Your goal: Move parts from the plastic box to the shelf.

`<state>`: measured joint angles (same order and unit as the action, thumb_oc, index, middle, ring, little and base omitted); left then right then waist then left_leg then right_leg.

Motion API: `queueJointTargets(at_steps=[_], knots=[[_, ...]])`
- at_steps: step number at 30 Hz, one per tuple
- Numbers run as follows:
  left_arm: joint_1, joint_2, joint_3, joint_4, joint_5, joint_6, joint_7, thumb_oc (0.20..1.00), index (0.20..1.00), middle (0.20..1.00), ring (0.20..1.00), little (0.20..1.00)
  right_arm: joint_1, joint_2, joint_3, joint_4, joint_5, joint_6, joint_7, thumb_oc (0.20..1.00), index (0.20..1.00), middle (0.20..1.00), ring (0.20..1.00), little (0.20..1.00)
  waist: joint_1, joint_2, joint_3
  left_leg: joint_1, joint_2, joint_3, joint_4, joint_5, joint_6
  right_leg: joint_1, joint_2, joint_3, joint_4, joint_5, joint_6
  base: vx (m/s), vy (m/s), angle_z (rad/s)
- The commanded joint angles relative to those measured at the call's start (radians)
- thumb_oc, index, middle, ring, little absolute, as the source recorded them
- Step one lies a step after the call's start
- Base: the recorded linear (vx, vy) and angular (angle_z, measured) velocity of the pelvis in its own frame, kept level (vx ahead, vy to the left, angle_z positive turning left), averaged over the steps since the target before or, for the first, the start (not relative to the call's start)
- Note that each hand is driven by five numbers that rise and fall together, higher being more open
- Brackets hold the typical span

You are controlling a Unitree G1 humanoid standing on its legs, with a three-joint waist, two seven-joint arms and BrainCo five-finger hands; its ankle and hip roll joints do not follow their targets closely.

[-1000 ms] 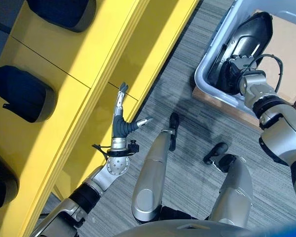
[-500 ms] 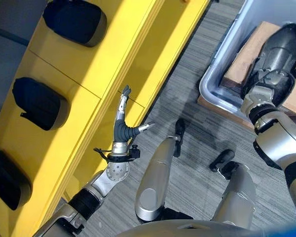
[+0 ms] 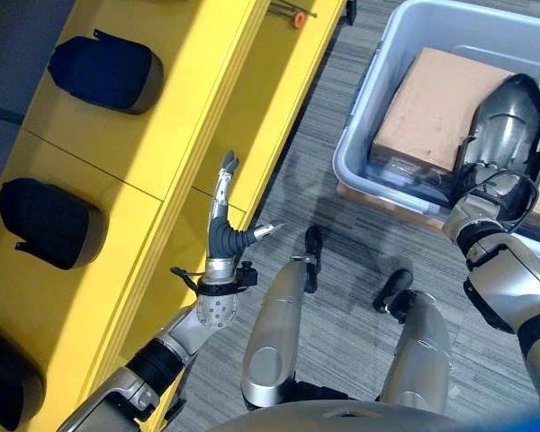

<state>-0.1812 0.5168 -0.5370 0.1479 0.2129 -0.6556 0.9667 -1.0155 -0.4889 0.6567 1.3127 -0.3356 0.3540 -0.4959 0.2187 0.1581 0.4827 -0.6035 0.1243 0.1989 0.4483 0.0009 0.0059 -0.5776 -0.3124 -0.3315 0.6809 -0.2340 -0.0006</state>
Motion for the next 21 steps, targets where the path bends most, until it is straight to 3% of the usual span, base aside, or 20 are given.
queueJointTargets(at_steps=[1, 3, 6, 11, 12, 14, 17, 18, 21], knots=[[-0.033, -0.012, 0.082, -0.1, 0.026, -0.091, 0.148, 1.0, 1.0, 1.0, 1.0, 1.0, -0.036, -0.059, 0.005, -0.089, 0.052, -0.245, -0.178, 1.0, 1.0, 1.0, 1.0, 1.0, 0.011, -0.006, 0.037, 0.064, 0.013, -0.079, -0.067, 0.014, -0.057, 0.041, 0.007, 0.037, 0.01, 0.073, 0.049, 0.01, -0.06, -0.13], [-0.05, -0.007, 0.134, -0.153, 0.036, -0.097, 0.11, 1.0, 1.0, 1.0, 1.0, 1.0, -0.022, -0.053, -0.01, -0.156, 0.096, -0.332, -0.218, 1.0, 1.0, 1.0, 1.0, 1.0, -0.002, -0.017, 0.037, 0.09, 0.015, -0.074, -0.077, 0.014, -0.061, 0.062, 0.015, 0.044, -0.011, 0.075, 0.049, 0.01, -0.059, -0.06], [-0.071, 0.001, 0.184, -0.231, 0.039, -0.122, 0.08, 1.0, 1.0, 1.0, 1.0, 1.0, 0.023, -0.061, -0.029, -0.323, 0.051, -0.411, -0.233, 1.0, 1.0, 1.0, 1.0, 1.0, -0.034, -0.032, 0.037, 0.132, 0.018, -0.062, -0.097, 0.014, -0.068, 0.087, 0.03, 0.059, -0.039, 0.079, 0.051, 0.01, -0.009, -0.05], [-0.145, -0.01, 0.214, -0.324, 0.021, -0.14, -0.004, 1.0, 1.0, 1.0, 1.0, 1.0, 0.088, -0.043, -0.033, -0.56, 0.044, -0.441, -0.281, 1.0, 1.0, 1.0, 1.0, 1.0, -0.09, -0.045, 0.037, 0.177, 0.03, -0.037, -0.133, 0.037, -0.064, 0.107, 0.056, 0.085, -0.086, 0.108, 0.041, -0.05, 0.013, -0.2], [-0.191, -0.017, 0.197, -0.345, -0.062, -0.138, -0.076, 1.0, 1.0, 1.0, 1.0, 1.0, 0.12, -0.032, -0.044, -0.652, 0.062, -0.47, -0.317, 1.0, 1.0, 1.0, 1.0, 1.0, -0.118, -0.052, 0.037, 0.201, 0.032, -0.027, -0.142, 0.037, -0.065, 0.119, 0.066, 0.099, -0.105, 0.116, 0.046, -0.03, 0.012, -0.28], [-0.222, -0.024, 0.183, -0.358, -0.094, -0.139, -0.111, 1.0, 1.0, 1.0, 1.0, 1.0, 0.148, -0.022, -0.057, -0.711, 0.067, -0.479, -0.337, 1.0, 1.0, 1.0, 1.0, 1.0, -0.138, -0.058, 0.037, 0.216, 0.034, -0.019, -0.146, 0.034, -0.066, 0.127, 0.072, 0.111, -0.117, 0.122, 0.049, -0.02, 0.017, -0.21], [-0.264, -0.048, 0.15, -0.395, -0.192, -0.076, -0.181, 1.0, 1.0, 1.0, 1.0, 1.0, 0.262, -0.021, -0.091, -0.907, 0.101, -0.464, -0.317, 1.0, 1.0, 1.0, 1.0, 1.0, -0.204, -0.078, 0.037, 0.275, 0.043, 0.01, -0.176, 0.028, -0.071, 0.17, 0.089, 0.14, -0.192, 0.147, 0.062, -0.01, 0.063, -0.29], [-0.299, -0.047, 0.126, -0.415, -0.153, -0.001, -0.17, 1.0, 1.0, 1.0, 1.0, 1.0, 0.371, -0.028, -0.108, -1.05, 0.103, -0.42, -0.29, 1.0, 1.0, 1.0, 1.0, 1.0, -0.255, -0.101, 0.037, 0.306, 0.057, 0.04, -0.191, 0.024, -0.074, 0.19, 0.094, 0.158, -0.258, 0.184, 0.078, -0.03, 0.065, -0.47], [-0.325, -0.053, 0.095, -0.41, -0.157, 0.04, -0.176, 1.0, 1.0, 1.0, 1.0, 1.0, 0.454, -0.047, -0.118, -1.103, 0.107, -0.413, -0.28, 1.0, 1.0, 1.0, 1.0, 1.0, -0.295, -0.115, 0.037, 0.334, 0.073, 0.08, -0.207, 0.019, -0.075, 0.197, 0.096, 0.179, -0.291, 0.199, 0.089, -0.03, 0.063, -0.61]])
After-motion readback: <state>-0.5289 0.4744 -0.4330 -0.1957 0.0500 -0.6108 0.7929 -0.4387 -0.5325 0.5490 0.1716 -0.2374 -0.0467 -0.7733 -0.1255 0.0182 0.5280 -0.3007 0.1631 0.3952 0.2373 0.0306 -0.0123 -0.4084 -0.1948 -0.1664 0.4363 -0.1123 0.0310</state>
